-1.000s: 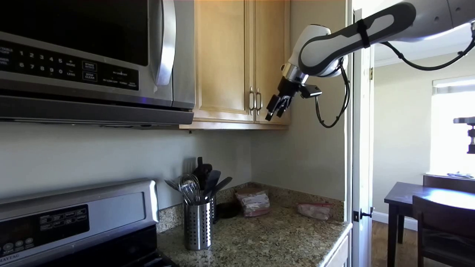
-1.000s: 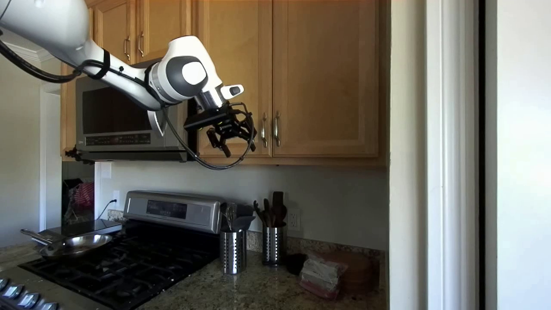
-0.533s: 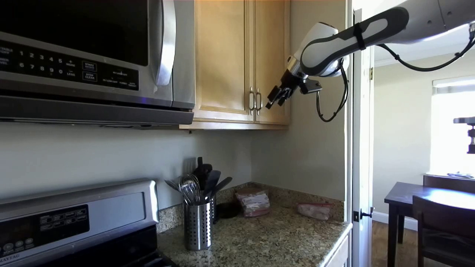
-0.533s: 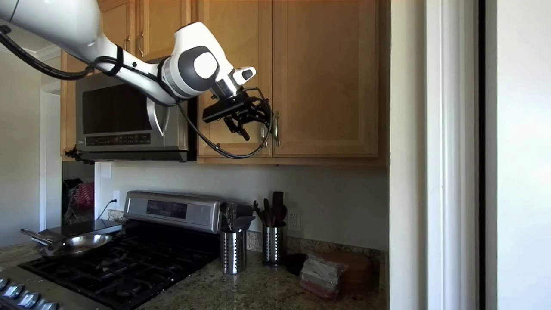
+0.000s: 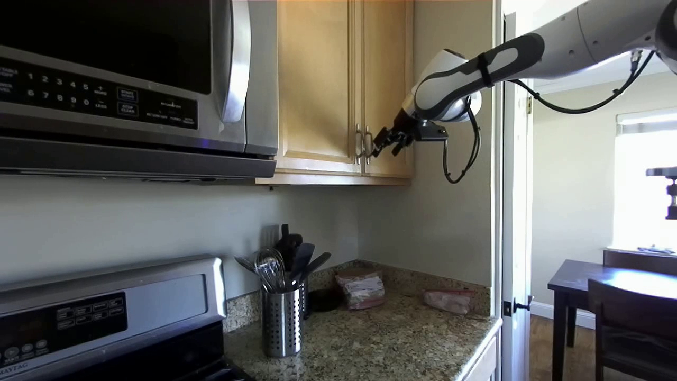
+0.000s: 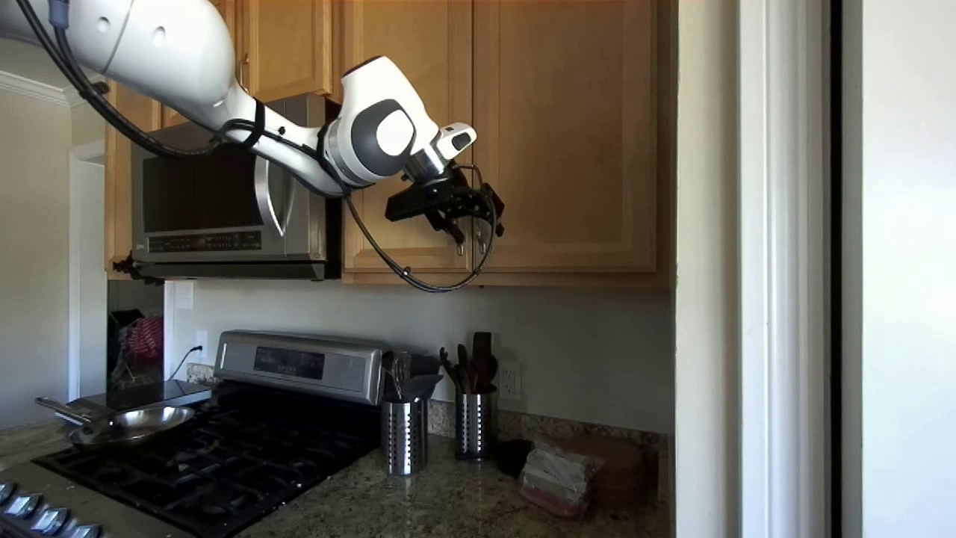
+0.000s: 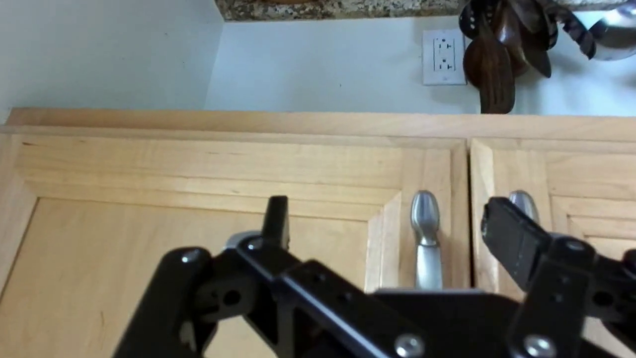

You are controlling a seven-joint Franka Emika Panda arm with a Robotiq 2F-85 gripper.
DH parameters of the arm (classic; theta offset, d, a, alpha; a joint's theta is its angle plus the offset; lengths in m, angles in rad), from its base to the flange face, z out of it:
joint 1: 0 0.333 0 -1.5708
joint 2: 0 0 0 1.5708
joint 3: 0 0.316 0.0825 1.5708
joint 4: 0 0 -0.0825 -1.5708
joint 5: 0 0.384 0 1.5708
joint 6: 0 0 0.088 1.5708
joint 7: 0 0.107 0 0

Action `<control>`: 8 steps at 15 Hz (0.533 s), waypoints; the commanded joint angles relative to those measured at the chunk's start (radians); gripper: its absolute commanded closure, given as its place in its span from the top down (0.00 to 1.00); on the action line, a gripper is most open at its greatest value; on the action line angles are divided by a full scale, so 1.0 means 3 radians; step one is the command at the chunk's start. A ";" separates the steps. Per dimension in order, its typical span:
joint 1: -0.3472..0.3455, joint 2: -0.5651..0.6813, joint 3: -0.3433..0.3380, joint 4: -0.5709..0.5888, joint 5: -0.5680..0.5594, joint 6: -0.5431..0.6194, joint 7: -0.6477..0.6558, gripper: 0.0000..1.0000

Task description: Open the cupboard, take an object from it and place it on the counter then close the cupboard

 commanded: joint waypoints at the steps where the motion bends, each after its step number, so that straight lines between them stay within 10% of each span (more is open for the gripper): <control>1: -0.0015 0.0166 -0.0017 0.0236 0.0119 0.0013 0.0109 1.00; 4: -0.0023 0.0242 -0.0026 0.0353 0.0112 0.0042 0.0173 1.00; 5: -0.0027 0.0271 -0.0030 0.0389 0.0113 0.0040 0.0201 0.75; 8: -0.0035 0.0327 -0.0026 0.0449 0.0130 0.0038 0.0210 0.60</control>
